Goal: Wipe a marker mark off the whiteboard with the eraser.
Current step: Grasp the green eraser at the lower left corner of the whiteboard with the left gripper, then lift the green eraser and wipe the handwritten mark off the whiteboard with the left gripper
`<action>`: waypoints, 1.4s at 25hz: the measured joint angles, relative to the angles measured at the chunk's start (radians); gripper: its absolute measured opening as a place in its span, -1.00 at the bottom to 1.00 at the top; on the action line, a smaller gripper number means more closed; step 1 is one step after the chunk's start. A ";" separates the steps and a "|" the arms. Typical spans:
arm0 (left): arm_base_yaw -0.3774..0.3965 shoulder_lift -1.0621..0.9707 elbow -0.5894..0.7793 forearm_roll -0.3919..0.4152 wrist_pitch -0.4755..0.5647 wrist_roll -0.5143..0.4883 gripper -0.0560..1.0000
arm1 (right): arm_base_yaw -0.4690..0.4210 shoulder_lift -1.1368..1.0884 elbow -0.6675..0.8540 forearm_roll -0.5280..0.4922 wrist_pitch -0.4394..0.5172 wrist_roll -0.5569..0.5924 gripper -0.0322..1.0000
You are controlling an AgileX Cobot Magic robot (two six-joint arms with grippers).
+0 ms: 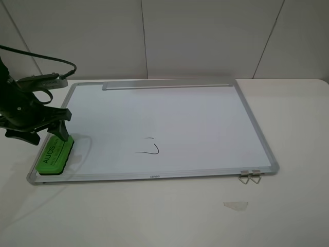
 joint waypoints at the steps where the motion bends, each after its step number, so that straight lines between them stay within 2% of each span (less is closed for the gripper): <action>1: 0.000 0.006 0.000 0.000 -0.007 0.000 0.39 | 0.000 0.000 0.000 0.000 0.000 0.000 0.64; 12: 0.000 0.158 -0.007 0.000 -0.017 -0.002 0.39 | 0.000 0.000 0.000 0.000 0.000 0.000 0.64; 19: 0.000 0.160 -0.009 -0.004 -0.012 -0.003 0.38 | 0.000 0.000 0.000 0.000 0.000 0.000 0.64; 23: 0.000 0.160 -0.012 -0.012 -0.011 -0.003 0.24 | 0.000 0.000 0.000 0.000 0.000 0.000 0.64; 35: 0.000 0.161 -0.014 -0.013 0.000 -0.003 0.24 | 0.000 0.000 0.000 0.000 0.000 0.000 0.64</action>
